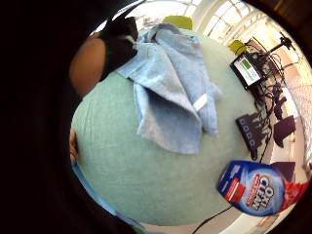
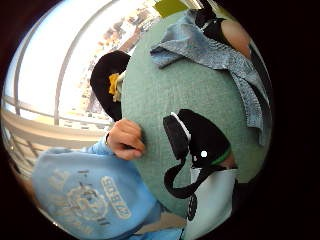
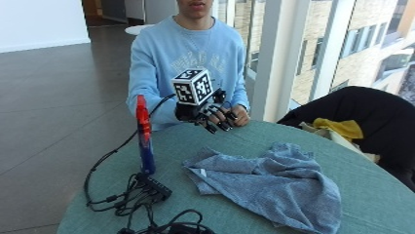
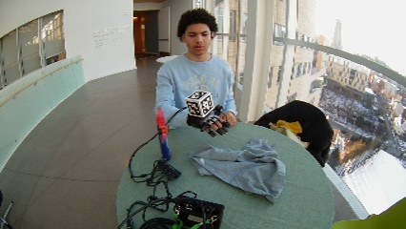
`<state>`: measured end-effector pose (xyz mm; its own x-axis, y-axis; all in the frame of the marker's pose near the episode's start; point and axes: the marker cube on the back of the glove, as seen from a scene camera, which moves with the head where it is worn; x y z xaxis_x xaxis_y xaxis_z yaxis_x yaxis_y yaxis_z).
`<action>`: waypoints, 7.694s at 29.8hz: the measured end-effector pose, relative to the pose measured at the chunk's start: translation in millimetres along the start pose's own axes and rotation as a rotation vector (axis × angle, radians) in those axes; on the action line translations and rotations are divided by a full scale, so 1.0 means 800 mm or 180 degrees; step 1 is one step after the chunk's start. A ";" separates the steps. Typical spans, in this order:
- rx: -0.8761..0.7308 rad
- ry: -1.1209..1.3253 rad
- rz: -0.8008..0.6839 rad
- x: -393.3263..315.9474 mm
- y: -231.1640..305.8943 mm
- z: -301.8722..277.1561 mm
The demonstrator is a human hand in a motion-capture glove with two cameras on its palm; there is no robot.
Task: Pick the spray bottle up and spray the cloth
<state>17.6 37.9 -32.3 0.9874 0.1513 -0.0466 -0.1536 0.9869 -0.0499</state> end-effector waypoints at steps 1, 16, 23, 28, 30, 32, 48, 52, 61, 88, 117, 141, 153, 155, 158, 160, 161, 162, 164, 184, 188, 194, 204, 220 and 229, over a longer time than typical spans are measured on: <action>0.0040 -0.0007 0.0022 0.000 0.013 -0.005; 0.0322 -0.0040 0.0674 0.050 0.214 -0.062; 0.1108 -0.1240 0.1038 0.089 0.246 -0.072; 0.1560 -0.1675 0.1295 0.109 0.245 -0.087; 0.1661 -0.1764 0.1376 0.119 0.242 -0.088; 0.1752 -0.1916 0.1367 0.129 0.241 -0.085; 0.1770 -0.2710 0.1720 0.186 0.231 -0.055; 0.1765 -0.2727 0.1717 0.204 0.215 -0.050; 0.1656 -0.2897 0.1619 0.230 0.172 -0.041; 0.1922 -0.2713 0.1457 0.238 0.100 -0.067; -0.0214 -0.2207 0.1119 0.138 -0.118 -0.103; -0.0489 -0.1976 0.1294 0.125 -0.143 -0.089; -0.0510 -0.1960 0.1305 0.124 -0.144 -0.088; -0.0504 -0.1956 0.1313 0.125 -0.144 -0.087; -0.0514 -0.1948 0.1312 0.126 -0.144 -0.087; -0.0525 -0.1942 0.1311 0.125 -0.144 -0.086; -0.0529 -0.1939 0.1313 0.125 -0.144 -0.086; -0.0533 -0.1936 0.1316 0.125 -0.145 -0.085; -0.0543 -0.1929 0.1324 0.124 -0.145 -0.085; -0.0631 -0.1908 0.1302 0.118 -0.146 -0.080; -0.0588 -0.1948 0.1231 0.109 -0.146 -0.078; -0.0218 -0.2272 0.0884 0.069 -0.155 -0.087; 0.0213 -0.2972 -0.0129 -0.068 -0.183 -0.069; 0.0129 -0.3591 -0.0865 -0.228 -0.229 0.073; 0.0113 -0.3562 -0.0838 -0.243 -0.229 0.108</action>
<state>-142.4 -167.6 72.4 0.4727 -0.1118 0.8741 0.0461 0.9937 0.1022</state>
